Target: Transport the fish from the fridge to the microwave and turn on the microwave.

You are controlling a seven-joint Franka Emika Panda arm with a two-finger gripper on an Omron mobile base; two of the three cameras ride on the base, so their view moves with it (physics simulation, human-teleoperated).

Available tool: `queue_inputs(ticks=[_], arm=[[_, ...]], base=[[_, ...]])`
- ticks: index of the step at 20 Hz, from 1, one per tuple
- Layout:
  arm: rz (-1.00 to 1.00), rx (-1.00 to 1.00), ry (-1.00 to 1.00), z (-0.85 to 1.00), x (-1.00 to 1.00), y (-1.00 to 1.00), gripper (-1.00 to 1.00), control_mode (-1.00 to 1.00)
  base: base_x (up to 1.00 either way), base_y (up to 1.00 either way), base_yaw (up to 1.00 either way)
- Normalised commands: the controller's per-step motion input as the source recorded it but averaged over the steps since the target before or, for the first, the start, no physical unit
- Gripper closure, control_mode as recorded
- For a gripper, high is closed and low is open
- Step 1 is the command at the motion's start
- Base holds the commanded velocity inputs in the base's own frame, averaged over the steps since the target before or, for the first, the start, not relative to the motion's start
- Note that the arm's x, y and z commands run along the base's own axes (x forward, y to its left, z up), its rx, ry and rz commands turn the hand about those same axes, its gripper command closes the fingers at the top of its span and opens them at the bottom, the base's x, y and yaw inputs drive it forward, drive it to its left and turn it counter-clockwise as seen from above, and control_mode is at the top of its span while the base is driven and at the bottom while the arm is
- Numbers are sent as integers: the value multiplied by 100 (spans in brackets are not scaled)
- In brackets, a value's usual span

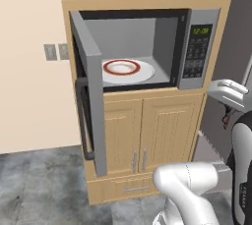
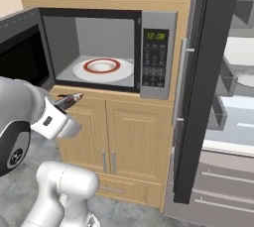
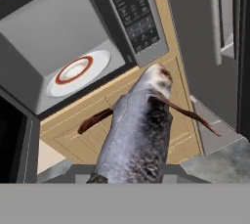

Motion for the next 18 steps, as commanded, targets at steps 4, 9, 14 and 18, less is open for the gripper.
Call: queue_inputs(ticks=[4, 9, 14, 18], arm=[[0, 0, 0, 0, 0, 0, 100, 100], [0, 0, 0, 0, 0, 0, 100, 100], [0, 0, 0, 0, 0, 0, 100, 100], [0, 0, 0, 0, 0, 0, 100, 100]], base=[[28, 29, 0], [37, 17, 0], [38, 20, 0], [31, 28, 0]])
